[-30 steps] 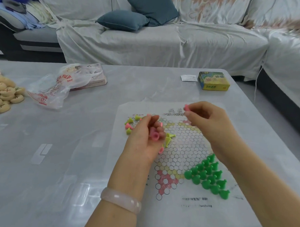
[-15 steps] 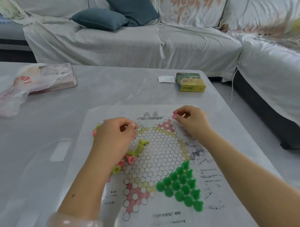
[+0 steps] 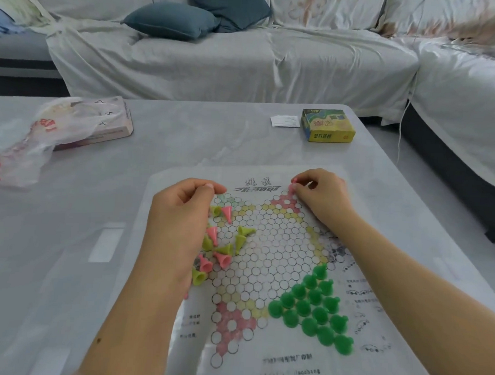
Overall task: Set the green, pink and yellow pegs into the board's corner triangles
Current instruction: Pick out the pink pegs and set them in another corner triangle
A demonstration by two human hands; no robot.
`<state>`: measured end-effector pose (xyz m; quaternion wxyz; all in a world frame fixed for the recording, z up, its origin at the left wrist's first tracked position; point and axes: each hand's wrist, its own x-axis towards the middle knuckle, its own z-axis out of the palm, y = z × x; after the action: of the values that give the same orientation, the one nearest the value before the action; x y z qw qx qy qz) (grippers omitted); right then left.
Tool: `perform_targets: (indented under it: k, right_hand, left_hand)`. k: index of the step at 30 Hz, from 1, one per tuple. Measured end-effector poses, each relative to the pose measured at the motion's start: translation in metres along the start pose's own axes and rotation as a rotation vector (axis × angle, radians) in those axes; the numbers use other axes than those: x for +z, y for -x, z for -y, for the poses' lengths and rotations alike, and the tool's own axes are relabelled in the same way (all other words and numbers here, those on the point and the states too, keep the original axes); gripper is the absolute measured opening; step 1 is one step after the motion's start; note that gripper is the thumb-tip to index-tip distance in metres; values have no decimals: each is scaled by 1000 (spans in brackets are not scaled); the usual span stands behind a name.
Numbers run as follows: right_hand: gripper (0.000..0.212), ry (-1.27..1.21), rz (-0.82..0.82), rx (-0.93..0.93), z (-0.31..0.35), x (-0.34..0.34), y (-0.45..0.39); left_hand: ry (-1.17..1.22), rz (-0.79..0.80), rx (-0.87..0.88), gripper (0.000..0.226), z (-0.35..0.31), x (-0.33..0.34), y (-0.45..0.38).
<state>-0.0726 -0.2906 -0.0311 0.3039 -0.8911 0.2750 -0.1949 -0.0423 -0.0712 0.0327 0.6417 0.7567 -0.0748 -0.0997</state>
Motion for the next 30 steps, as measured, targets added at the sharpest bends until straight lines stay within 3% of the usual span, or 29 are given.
perform_targets:
  k: [5, 9, 12, 15, 19, 21, 26, 30]
  right_hand:
    - [14, 5, 5, -7, 1, 0, 1]
    - [20, -16, 5, -10, 1, 0, 3]
    - [34, -136, -5, 53, 4, -4, 7]
    - [30, -165, -73, -108, 29, -16, 18]
    - [22, -63, 269, -596, 80, -28, 46]
    - [26, -36, 382, -708, 89, -24, 56]
    - [23, -76, 355, -718, 89, -14, 63]
    - [18, -283, 283, -498, 82, -24, 61]
  left_hand:
    - [303, 80, -133, 28, 0, -3, -3]
    - [902, 140, -494, 21, 2, -7, -8]
    - [1136, 158, -651, 27, 3, -8, -8]
    - [1144, 209, -697, 29, 0, -4, -5]
    - [1160, 308, -736, 34, 3, 0, -4]
    - [1177, 407, -742, 40, 6, -2, -4]
    - [1116, 473, -722, 40, 7, -2, -4]
    - [1133, 325, -710, 33, 8, 0, -6]
